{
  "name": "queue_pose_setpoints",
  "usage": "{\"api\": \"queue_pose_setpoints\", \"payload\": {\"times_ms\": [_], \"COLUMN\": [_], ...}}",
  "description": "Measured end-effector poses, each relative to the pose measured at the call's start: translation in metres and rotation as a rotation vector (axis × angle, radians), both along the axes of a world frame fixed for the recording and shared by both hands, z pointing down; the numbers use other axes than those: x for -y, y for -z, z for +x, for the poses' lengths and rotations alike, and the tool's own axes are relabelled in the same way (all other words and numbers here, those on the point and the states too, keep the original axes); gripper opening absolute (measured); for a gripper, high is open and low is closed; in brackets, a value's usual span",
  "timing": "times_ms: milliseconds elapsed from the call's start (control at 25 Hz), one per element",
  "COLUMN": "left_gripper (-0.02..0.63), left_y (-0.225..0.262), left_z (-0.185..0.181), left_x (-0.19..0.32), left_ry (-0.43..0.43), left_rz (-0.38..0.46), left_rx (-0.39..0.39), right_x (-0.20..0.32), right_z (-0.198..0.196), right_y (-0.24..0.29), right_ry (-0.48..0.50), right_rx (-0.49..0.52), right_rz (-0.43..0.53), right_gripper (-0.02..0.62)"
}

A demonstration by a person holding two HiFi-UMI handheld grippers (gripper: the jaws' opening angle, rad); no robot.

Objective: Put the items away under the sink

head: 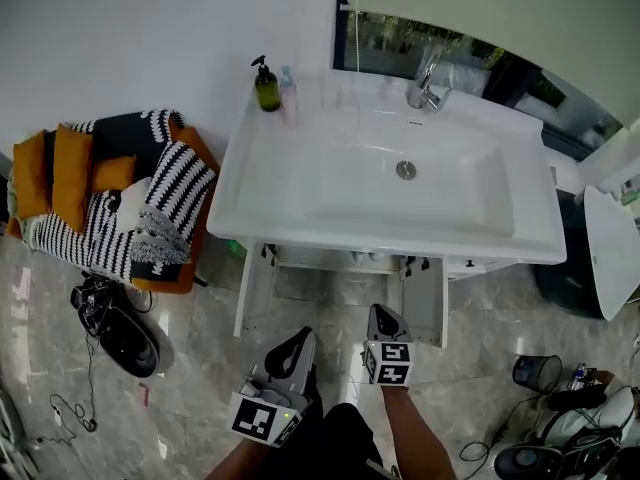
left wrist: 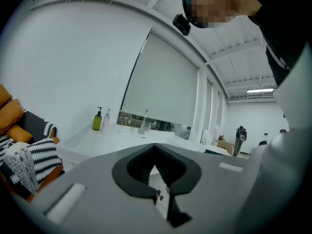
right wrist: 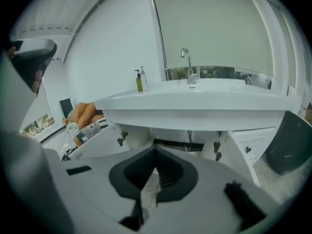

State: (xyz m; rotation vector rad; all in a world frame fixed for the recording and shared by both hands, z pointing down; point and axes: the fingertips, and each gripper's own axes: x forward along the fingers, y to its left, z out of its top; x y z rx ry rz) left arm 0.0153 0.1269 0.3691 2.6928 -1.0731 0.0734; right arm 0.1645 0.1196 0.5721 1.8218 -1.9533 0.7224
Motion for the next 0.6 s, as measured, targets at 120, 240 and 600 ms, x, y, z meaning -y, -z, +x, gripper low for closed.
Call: {"api": "queue_pose_setpoints", "payload": {"times_ms": [120,240,600], "left_gripper": [0.008,0.008,0.008], "left_y": [0.033,0.062,0.116], "left_z": [-0.003,-0.005,-0.015], "left_x": [-0.011,-0.018,-0.005], "left_ry": [0.006,0.017,0.022], "left_rz": [-0.012,0.002,0.013], "left_rx": [-0.005,-0.014,-0.024], "right_x": [-0.012,-0.021,-0.024], "right_z": [-0.007,-0.01,-0.021], "right_y": [0.037,0.072,0.153], "right_ry": [0.015,0.031,0.05], "right_rx": [-0.005,-0.013,-0.011], "right_rz": [0.001,0.011,0.044], "right_gripper": [0.015,0.015,0.015]}}
